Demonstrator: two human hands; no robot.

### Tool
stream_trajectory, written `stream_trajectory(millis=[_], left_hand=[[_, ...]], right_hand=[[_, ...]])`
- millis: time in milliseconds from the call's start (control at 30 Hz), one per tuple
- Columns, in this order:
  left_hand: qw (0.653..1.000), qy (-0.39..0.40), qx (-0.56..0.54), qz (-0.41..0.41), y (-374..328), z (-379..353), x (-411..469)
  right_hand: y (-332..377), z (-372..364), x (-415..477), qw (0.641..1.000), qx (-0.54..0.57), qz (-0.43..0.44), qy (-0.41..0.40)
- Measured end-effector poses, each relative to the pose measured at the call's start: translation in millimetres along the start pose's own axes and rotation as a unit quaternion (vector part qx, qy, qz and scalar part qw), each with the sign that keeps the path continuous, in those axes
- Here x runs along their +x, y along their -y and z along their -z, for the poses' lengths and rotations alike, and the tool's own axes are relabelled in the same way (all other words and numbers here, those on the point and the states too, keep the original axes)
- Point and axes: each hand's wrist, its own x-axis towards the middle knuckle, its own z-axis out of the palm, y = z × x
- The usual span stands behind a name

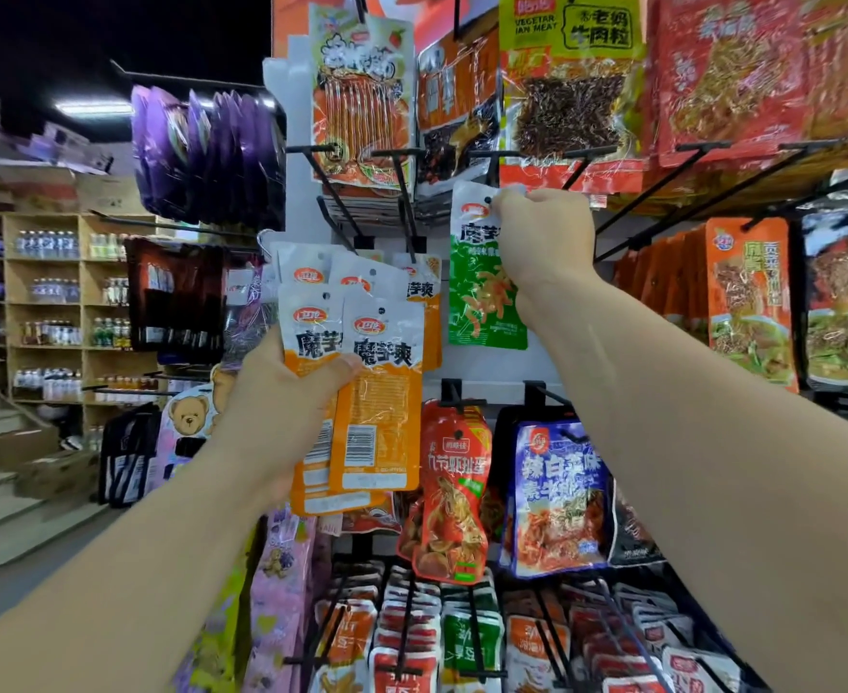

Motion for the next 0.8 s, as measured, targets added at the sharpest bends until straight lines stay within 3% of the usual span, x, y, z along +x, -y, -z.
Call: stream_trajectory(millis=[200, 367, 800], left_hand=[[1.000, 0.009, -0.006, 0.001, 1.3, 2.0, -3.1], [1.000, 0.008, 0.004, 0.000, 0.5, 2.4, -2.2], [1.000, 0.017, 0.002, 0.008, 0.3, 3.2, -2.8]], right_hand=[[-0.9, 4.2, 2.2, 0.991, -0.099, 0.089, -0.020], [4.8, 4.1, 7.2, 0.981, -0.157, 0.109, -0.036], [-38.2, -4.9, 23.5, 0.988, -0.151, 0.016, 0.011]])
